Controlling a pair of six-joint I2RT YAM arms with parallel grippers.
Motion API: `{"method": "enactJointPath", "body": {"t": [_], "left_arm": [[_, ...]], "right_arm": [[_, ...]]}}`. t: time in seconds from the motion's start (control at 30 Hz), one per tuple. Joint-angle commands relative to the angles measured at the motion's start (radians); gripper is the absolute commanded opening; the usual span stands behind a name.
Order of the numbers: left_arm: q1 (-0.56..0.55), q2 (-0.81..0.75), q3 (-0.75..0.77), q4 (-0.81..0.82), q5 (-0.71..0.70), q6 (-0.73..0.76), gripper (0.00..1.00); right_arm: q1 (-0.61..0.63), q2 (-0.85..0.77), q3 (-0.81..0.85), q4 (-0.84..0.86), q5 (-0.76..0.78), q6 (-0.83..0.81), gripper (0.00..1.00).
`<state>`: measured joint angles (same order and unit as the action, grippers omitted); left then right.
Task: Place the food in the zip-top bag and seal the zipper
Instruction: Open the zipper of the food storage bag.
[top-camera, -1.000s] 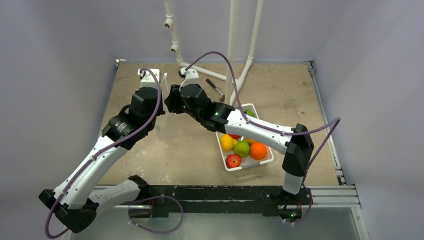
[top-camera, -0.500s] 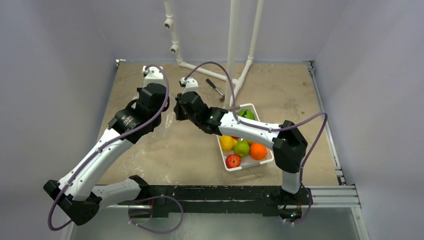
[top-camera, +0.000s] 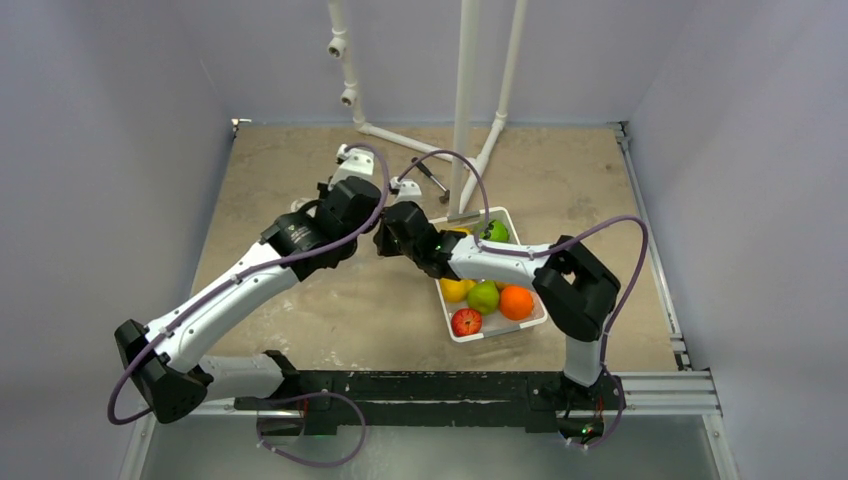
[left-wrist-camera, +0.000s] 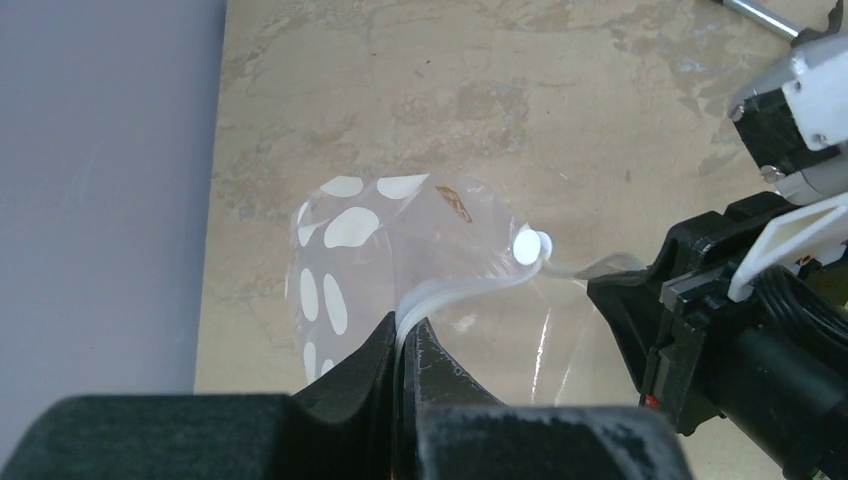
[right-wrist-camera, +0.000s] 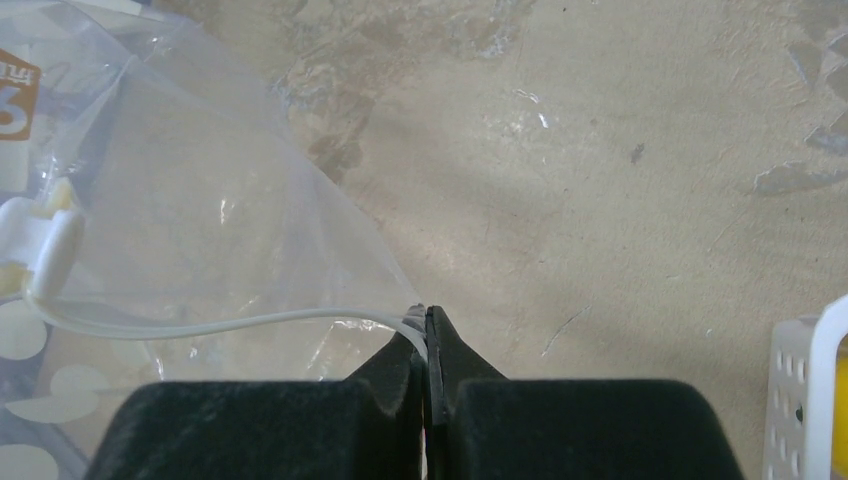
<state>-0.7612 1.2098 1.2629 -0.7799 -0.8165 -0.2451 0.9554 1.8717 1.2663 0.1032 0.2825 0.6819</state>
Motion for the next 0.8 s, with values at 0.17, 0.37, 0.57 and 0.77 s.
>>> {"method": "enactJointPath", "body": {"t": [0.17, 0.37, 0.57, 0.77], "left_arm": [[-0.072, 0.013, -0.101, 0.059, -0.111, -0.007, 0.0], [-0.079, -0.01, -0.157, 0.095, -0.157, -0.003, 0.0], [-0.079, -0.005, -0.178, 0.104, -0.152, -0.002, 0.0], [-0.078, -0.017, -0.182, 0.109, -0.142, 0.003, 0.0]], "right_arm": [[-0.006, -0.037, -0.035, 0.063, -0.021, 0.033, 0.1], [-0.006, -0.108, -0.082, 0.049, 0.014, 0.038, 0.26], [-0.001, -0.206, -0.118, 0.021, 0.043, 0.043, 0.47], [0.0, -0.339, -0.15, -0.076, 0.087, 0.049, 0.6]]}}
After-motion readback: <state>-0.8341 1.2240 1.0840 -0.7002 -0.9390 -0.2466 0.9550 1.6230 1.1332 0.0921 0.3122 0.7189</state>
